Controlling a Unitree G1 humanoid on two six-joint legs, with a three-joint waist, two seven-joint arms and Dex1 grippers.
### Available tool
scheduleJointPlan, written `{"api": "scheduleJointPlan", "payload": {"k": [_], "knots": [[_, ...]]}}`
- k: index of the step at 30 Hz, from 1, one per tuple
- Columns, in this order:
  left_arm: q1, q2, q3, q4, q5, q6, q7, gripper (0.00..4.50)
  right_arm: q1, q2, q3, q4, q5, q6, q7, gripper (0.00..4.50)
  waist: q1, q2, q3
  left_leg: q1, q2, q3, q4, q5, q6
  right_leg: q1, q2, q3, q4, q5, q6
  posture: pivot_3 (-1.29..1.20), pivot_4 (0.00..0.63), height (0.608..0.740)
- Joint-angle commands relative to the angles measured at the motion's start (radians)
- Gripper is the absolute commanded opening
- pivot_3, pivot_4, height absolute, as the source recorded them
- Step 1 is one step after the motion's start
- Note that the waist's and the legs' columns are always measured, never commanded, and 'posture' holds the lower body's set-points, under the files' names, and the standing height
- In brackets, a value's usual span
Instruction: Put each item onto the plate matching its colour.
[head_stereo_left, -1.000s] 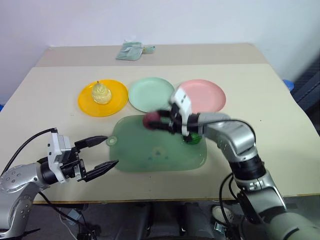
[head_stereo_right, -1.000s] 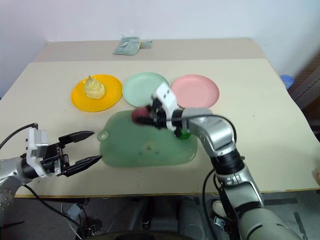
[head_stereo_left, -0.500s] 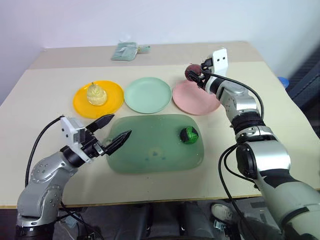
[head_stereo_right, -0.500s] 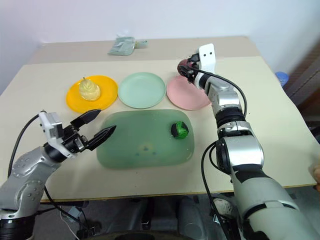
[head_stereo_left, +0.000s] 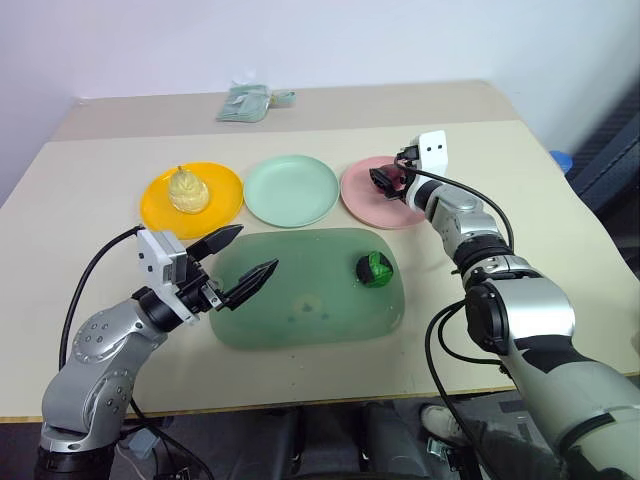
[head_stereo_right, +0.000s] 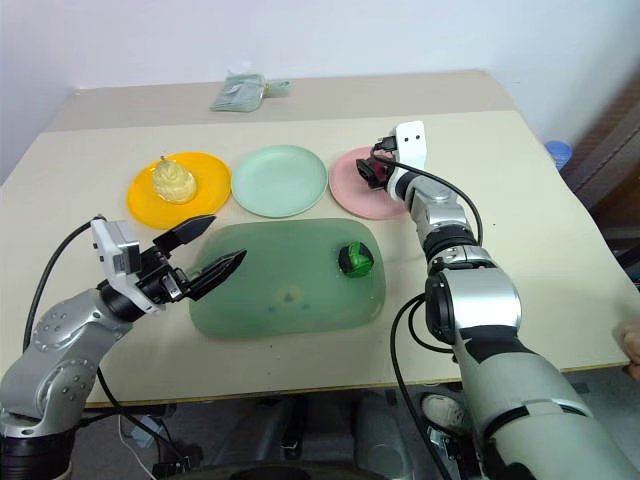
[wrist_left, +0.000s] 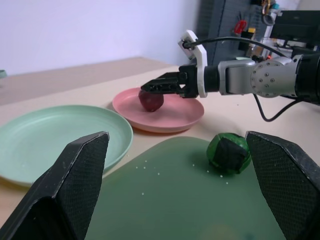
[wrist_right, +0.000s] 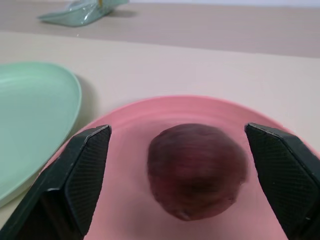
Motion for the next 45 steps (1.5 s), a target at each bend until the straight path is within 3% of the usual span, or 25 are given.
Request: {"api": "scheduleJointPlan", "payload": {"k": [1, 4, 8, 12, 15, 22, 28, 37, 41, 45], "knots": [[-0.007, 0.011, 0.002, 0.009, -0.006, -0.008, -0.020, 4.50, 0.054, -0.042, -0.019, -0.239, 0.067, 0.049, 0.173, 4.46, 0.002, 0.000, 0.000, 0.000, 0.000, 0.000, 0.000, 0.000, 0.000, 0.000, 0.000, 0.000, 0.000, 0.000, 0.000, 0.00, 0.150, 0.740], [0.001, 0.022, -0.003, 0.028, -0.004, -0.019, -0.061, 4.50, 0.242, -0.085, 0.010, -0.627, 0.149, 0.243, 0.302, 4.46, 0.014, 0.000, 0.000, 0.000, 0.000, 0.000, 0.001, 0.000, 0.000, 0.001, 0.000, 0.000, 0.000, 0.000, 0.000, 0.00, 0.150, 0.740], [0.024, 0.047, 0.014, 0.042, -0.031, -0.023, -0.134, 4.50, 0.487, -0.170, 0.020, -1.120, 0.275, 0.523, 0.344, 4.46, 0.028, 0.002, 0.001, 0.000, 0.000, 0.000, 0.001, -0.001, 0.001, 0.001, 0.000, 0.000, 0.000, 0.000, 0.000, 0.00, 0.150, 0.740], [0.075, 0.108, 0.053, 0.056, -0.069, -0.038, -0.274, 4.50, 0.670, -0.258, 0.016, -1.404, 0.350, 0.677, 0.362, 4.46, 0.027, 0.003, 0.000, 0.000, 0.000, 0.000, 0.001, -0.004, 0.006, 0.000, -0.001, 0.001, 0.000, 0.000, 0.000, 0.00, 0.150, 0.740], [0.097, 0.150, 0.067, 0.079, -0.079, -0.049, -0.356, 4.50, 0.755, -0.293, 0.015, -1.502, 0.384, 0.724, 0.364, 4.46, 0.027, 0.003, 0.000, 0.000, 0.001, 0.000, 0.001, -0.004, 0.007, 0.000, -0.001, 0.000, 0.000, 0.000, 0.000, 0.00, 0.150, 0.740], [0.068, 0.185, 0.058, 0.100, -0.082, -0.029, -0.399, 4.50, 0.838, -0.323, 0.110, -1.553, 0.386, 0.727, 0.428, 4.46, 0.030, 0.003, 0.000, 0.000, 0.001, 0.000, 0.001, -0.005, 0.008, 0.002, -0.001, 0.000, -0.002, 0.000, 0.000, 0.00, 0.150, 0.740], [0.084, 0.193, 0.062, 0.025, -0.091, 0.005, -0.365, 4.50, 0.794, -0.292, 0.230, -1.408, 0.270, 0.619, 0.433, 4.46, 0.028, 0.003, 0.000, 0.000, 0.001, 0.000, 0.001, -0.005, 0.008, 0.002, -0.001, 0.000, -0.002, 0.000, 0.000, 0.00, 0.150, 0.740], [0.128, 0.192, 0.086, -0.041, -0.095, 0.020, -0.301, 4.50, 0.741, -0.242, 0.275, -1.243, 0.176, 0.485, 0.430, 4.46, 0.028, 0.004, 0.000, 0.000, 0.001, 0.000, 0.001, -0.005, 0.007, 0.002, -0.001, 0.000, -0.002, 0.000, 0.000, 0.00, 0.150, 0.740], [0.153, 0.187, 0.099, -0.057, -0.098, 0.015, -0.274, 4.50, 0.713, -0.222, 0.267, -1.230, 0.170, 0.455, 0.422, 3.26, 0.028, 0.004, 0.000, 0.000, 0.001, 0.000, 0.001, -0.005, 0.007, 0.002, -0.001, 0.000, -0.002, 0.000, 0.000, 0.00, 0.150, 0.740], [0.172, 0.179, 0.105, -0.064, -0.098, 0.007, -0.255, 4.50, 0.663, -0.182, 0.255, -1.227, 0.175, 0.452, 0.392, 3.26, 0.028, 0.004, 0.000, 0.000, 0.001, 0.000, 0.001, -0.005, 0.007, 0.001, -0.001, 0.000, -0.002, 0.000, 0.000, 0.00, 0.150, 0.740]]}}
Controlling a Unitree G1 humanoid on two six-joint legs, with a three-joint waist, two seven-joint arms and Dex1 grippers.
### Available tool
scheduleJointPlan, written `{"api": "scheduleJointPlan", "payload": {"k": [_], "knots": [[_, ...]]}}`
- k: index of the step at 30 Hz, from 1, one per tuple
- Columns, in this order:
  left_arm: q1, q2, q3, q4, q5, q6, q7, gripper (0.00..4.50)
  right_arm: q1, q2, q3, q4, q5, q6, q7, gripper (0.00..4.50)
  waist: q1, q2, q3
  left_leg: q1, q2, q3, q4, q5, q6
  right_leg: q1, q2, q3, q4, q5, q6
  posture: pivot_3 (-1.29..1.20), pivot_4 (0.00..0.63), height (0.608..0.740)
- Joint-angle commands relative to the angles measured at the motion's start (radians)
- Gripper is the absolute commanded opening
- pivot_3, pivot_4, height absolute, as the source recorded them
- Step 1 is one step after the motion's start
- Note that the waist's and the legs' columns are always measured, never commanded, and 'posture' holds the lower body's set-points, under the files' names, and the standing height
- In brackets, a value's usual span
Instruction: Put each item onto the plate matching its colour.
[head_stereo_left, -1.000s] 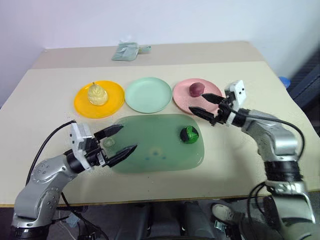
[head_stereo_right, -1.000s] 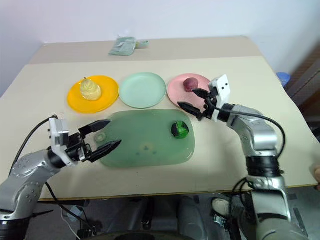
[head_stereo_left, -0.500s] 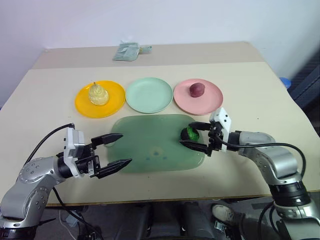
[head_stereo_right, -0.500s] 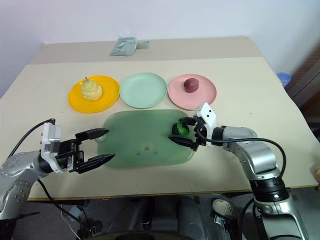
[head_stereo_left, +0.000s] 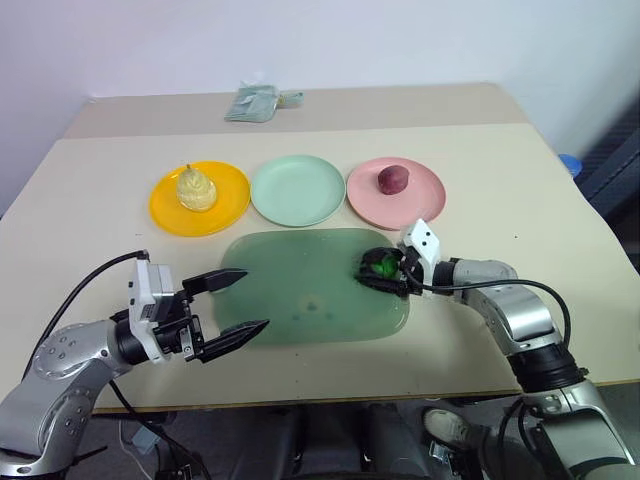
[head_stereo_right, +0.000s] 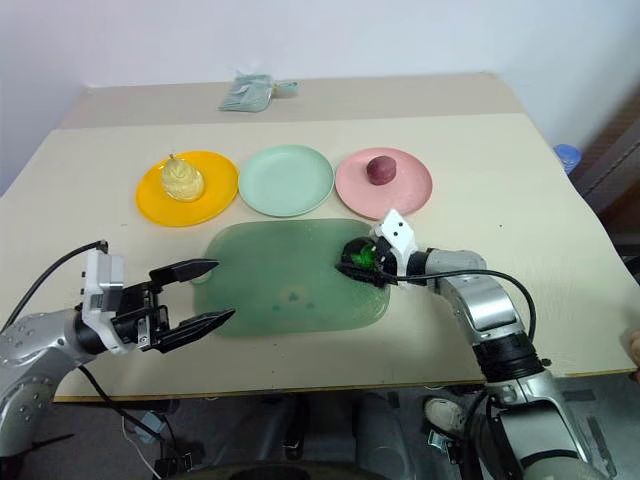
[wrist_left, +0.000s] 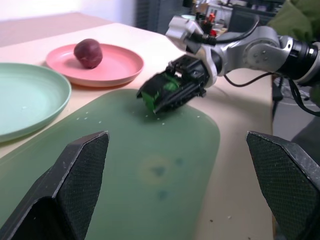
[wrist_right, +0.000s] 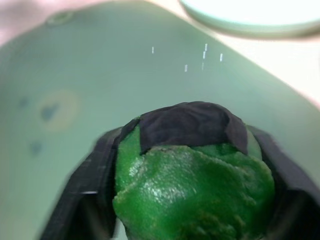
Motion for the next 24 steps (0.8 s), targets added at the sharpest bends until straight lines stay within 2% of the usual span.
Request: {"api": "scheduleJointPlan", "payload": {"k": [1, 6, 11, 19, 21, 23, 24], "knots": [[0.012, -0.007, 0.027, -0.040, -0.013, -0.014, 0.016, 4.50, -0.063, 0.035, -0.027, -0.001, -0.001, -0.032, -0.026, 3.26, 0.000, 0.000, 0.000, 0.000, 0.000, 0.000, 0.000, 0.000, 0.000, 0.000, 0.000, 0.000, 0.000, 0.000, 0.000, 0.00, 0.150, 0.740], [0.024, -0.019, 0.032, -0.047, -0.010, -0.020, 0.039, 4.50, -0.163, 0.095, -0.024, 0.088, -0.026, -0.061, -0.062, 3.26, 0.000, 0.000, 0.000, 0.000, 0.000, 0.000, 0.000, 0.000, 0.000, -0.001, 0.000, 0.000, 0.000, 0.000, 0.000, 0.00, 0.150, 0.740], [0.049, -0.037, 0.032, -0.064, -0.001, -0.031, 0.058, 4.50, -0.301, 0.175, -0.013, 0.288, -0.093, -0.147, -0.129, 3.26, -0.004, 0.000, 0.000, 0.000, 0.000, 0.000, -0.001, 0.004, -0.007, -0.002, 0.000, 0.000, 0.000, 0.000, 0.000, 0.00, 0.150, 0.740], [0.117, -0.061, 0.041, -0.129, 0.005, -0.043, 0.107, 4.50, -0.259, 0.137, -0.024, 0.267, -0.064, -0.100, -0.025, 3.26, -0.001, 0.000, 0.000, 0.000, 0.000, 0.000, -0.001, 0.004, -0.006, -0.002, 0.000, 0.000, -0.002, 0.000, 0.000, 0.00, 0.150, 0.740], [0.111, -0.060, 0.036, -0.136, 0.000, -0.039, 0.120, 4.50, -0.254, 0.130, -0.028, 0.249, -0.059, -0.081, -0.014, 3.75, -0.002, 0.000, 0.000, 0.000, 0.000, 0.000, -0.001, 0.004, -0.006, -0.001, 0.000, 0.000, -0.001, 0.000, 0.000, 0.00, 0.150, 0.740], [0.105, -0.057, 0.033, -0.137, -0.001, -0.036, 0.126, 4.50, -0.240, 0.120, -0.037, 0.199, -0.039, -0.047, 0.004, 4.48, -0.002, 0.000, 0.000, 0.000, 0.000, 0.000, -0.001, 0.003, -0.006, -0.001, 0.000, 0.000, -0.001, 0.000, 0.000, 0.00, 0.150, 0.740], [0.100, -0.055, 0.031, -0.137, -0.001, -0.033, 0.128, 4.50, -0.233, 0.116, -0.040, 0.177, -0.034, -0.035, 0.006, 4.48, -0.002, 0.000, 0.000, 0.000, 0.000, 0.000, -0.001, 0.003, -0.006, -0.001, 0.000, 0.000, -0.001, 0.000, 0.000, 0.00, 0.150, 0.740]]}}
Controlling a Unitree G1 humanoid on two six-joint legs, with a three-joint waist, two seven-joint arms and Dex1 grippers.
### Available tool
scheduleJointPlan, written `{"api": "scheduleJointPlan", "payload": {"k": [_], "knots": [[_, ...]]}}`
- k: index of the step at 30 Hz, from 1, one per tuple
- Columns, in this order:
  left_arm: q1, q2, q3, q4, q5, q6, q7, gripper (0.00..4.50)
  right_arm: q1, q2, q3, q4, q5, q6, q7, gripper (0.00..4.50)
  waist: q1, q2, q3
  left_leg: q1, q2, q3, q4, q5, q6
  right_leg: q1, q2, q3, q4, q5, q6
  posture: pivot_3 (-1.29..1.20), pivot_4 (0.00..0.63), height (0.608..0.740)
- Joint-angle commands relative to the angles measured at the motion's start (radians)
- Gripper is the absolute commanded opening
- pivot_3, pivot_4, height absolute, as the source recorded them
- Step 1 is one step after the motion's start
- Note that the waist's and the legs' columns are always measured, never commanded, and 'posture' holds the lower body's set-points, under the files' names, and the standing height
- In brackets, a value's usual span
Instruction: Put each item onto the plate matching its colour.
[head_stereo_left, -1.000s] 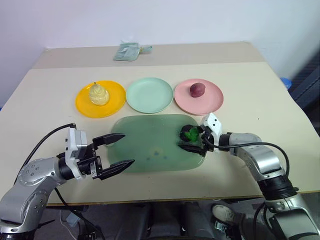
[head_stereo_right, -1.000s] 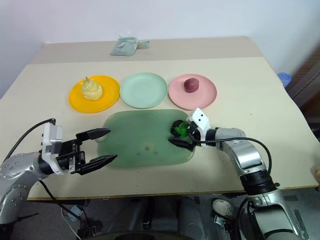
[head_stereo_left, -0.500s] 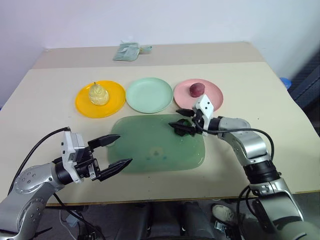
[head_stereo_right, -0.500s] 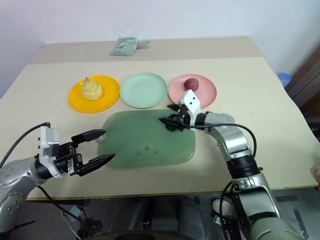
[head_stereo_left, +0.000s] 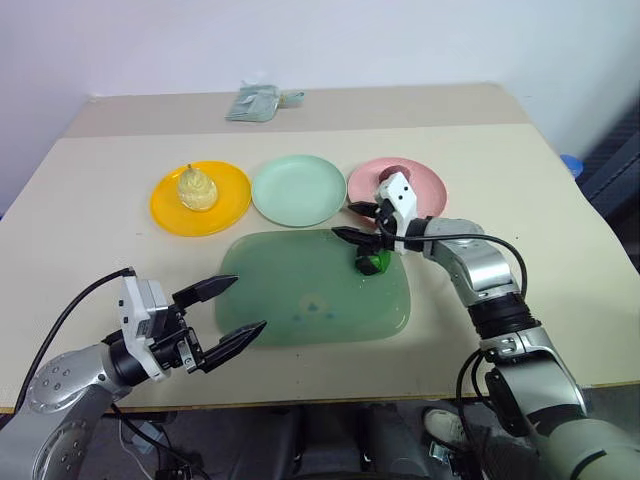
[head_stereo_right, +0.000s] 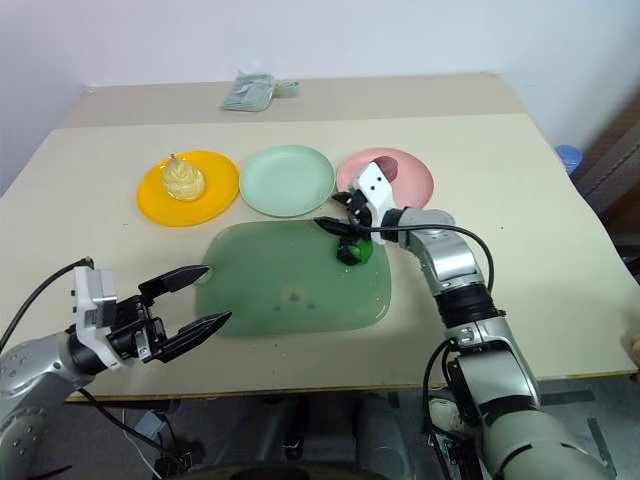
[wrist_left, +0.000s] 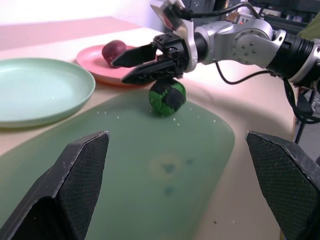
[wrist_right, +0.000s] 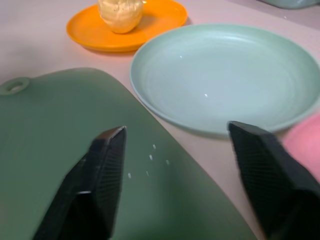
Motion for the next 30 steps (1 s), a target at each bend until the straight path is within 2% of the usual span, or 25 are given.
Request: {"api": "scheduleJointPlan", "payload": {"k": [1, 10, 15, 25, 28, 30], "knots": [[-0.018, 0.011, 0.012, -0.034, -0.008, -0.002, 0.015, 4.50, 0.024, -0.019, -0.025, -0.128, 0.050, 0.054, 0.028, 4.48, 0.000, 0.000, 0.000, 0.000, 0.000, 0.000, 0.000, 0.000, 0.000, 0.000, 0.000, 0.000, 0.000, 0.000, 0.000, 0.00, 0.150, 0.740], [-0.082, 0.034, -0.016, -0.036, -0.028, 0.039, 0.038, 4.50, 0.193, -0.136, -0.059, -0.417, 0.143, 0.277, 0.032, 4.48, 0.007, 0.000, 0.000, 0.000, 0.000, 0.000, 0.000, -0.003, 0.006, 0.000, 0.000, 0.000, 0.000, 0.000, 0.000, 0.00, 0.150, 0.740], [-0.124, 0.042, -0.031, -0.010, -0.029, 0.054, 0.025, 4.50, 0.235, -0.147, -0.045, -0.373, 0.122, 0.256, 0.017, 4.48, 0.001, 0.000, 0.000, 0.000, 0.000, 0.000, 0.000, -0.003, 0.006, 0.001, 0.000, 0.000, 0.000, 0.000, 0.000, 0.00, 0.150, 0.740], [-0.097, 0.037, -0.015, 0.003, -0.015, 0.036, -0.010, 4.50, 0.178, -0.085, -0.017, -0.153, 0.047, 0.122, -0.002, 4.48, 0.001, 0.000, 0.000, 0.000, 0.000, 0.000, 0.000, -0.003, 0.005, 0.001, 0.000, 0.000, 0.000, 0.000, 0.000, 0.00, 0.150, 0.740], [-0.071, 0.030, -0.010, -0.003, -0.008, 0.023, -0.014, 4.50, 0.170, -0.077, -0.025, -0.140, 0.052, 0.115, 0.002, 3.69, 0.002, 0.000, 0.000, 0.000, 0.000, 0.000, 0.000, -0.002, 0.004, 0.001, 0.000, 0.000, 0.000, 0.000, 0.000, 0.00, 0.150, 0.740], [-0.056, 0.026, -0.011, -0.004, -0.003, 0.012, -0.015, 4.50, 0.166, -0.073, -0.029, -0.144, 0.054, 0.108, 0.003, 2.66, 0.003, 0.000, 0.000, 0.000, 0.000, 0.000, 0.000, -0.003, 0.004, 0.001, 0.000, 0.000, 0.000, 0.000, 0.000, 0.00, 0.150, 0.740]]}}
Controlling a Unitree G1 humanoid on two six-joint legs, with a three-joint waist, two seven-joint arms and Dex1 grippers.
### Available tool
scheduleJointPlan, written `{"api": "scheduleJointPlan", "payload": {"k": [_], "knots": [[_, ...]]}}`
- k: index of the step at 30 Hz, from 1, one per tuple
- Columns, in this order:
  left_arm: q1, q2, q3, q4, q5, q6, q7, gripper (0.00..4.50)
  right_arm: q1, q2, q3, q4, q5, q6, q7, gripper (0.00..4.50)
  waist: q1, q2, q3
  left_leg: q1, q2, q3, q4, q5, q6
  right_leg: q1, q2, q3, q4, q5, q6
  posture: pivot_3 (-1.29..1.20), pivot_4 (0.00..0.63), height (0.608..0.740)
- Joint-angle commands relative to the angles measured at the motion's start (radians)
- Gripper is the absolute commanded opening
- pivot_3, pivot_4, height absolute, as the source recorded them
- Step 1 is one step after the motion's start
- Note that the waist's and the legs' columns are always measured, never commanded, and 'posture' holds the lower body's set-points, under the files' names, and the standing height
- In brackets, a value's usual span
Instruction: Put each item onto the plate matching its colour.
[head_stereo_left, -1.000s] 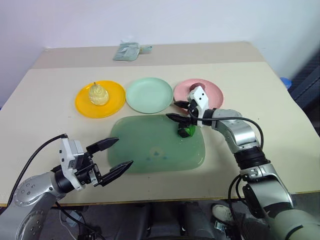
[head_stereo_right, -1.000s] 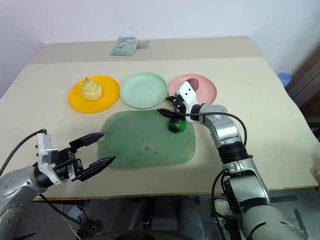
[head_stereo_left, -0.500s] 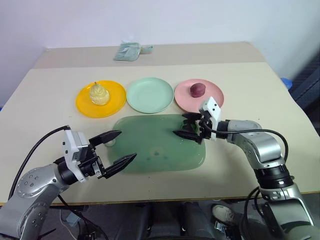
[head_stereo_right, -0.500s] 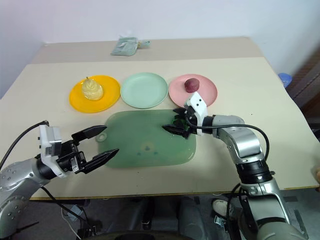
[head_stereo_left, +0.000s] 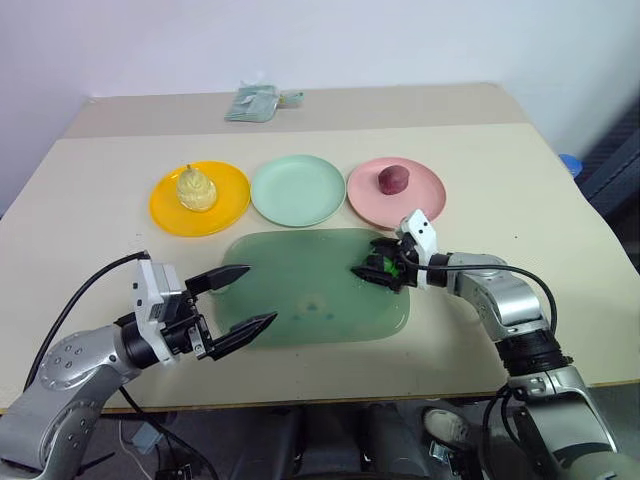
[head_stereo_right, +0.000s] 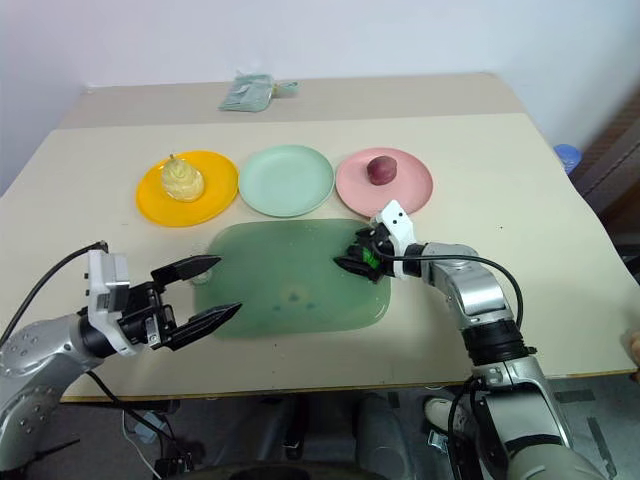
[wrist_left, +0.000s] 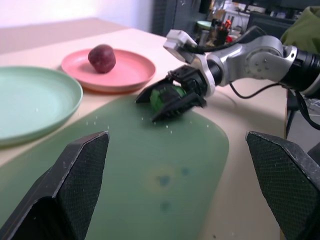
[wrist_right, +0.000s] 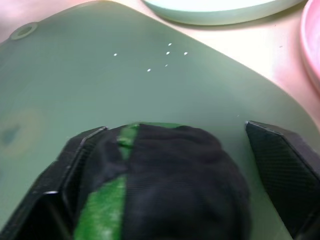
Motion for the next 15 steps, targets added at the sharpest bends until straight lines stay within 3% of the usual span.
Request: {"api": "scheduleJointPlan", "payload": {"k": [1, 8, 15], "knots": [[0.014, -0.006, 0.029, -0.020, 0.004, -0.035, -0.007, 4.50, -0.026, 0.010, -0.015, -0.023, 0.006, -0.025, 0.002, 2.27, 0.000, 0.000, 0.000, 0.000, 0.000, 0.000, 0.000, 0.000, 0.000, 0.000, 0.000, 0.000, 0.000, 0.000, 0.000, 0.00, 0.150, 0.740], [0.038, -0.022, 0.043, -0.015, 0.006, -0.042, 0.032, 4.50, -0.108, 0.097, -0.020, -0.012, 0.008, -0.059, -0.051, 2.27, -0.005, 0.000, 0.000, 0.000, 0.000, 0.000, 0.000, -0.001, 0.001, -0.001, 0.000, 0.000, 0.000, 0.000, 0.000, 0.00, 0.150, 0.740], [0.033, -0.121, 0.046, -0.040, 0.094, -0.053, 0.228, 4.50, -0.415, 0.337, -0.042, 0.496, -0.113, -0.412, -0.275, 2.27, -0.004, 0.000, 0.000, 0.000, 0.000, 0.000, -0.001, 0.003, -0.006, -0.003, 0.001, 0.000, 0.001, 0.000, 0.000, 0.00, 0.150, 0.740]]}}
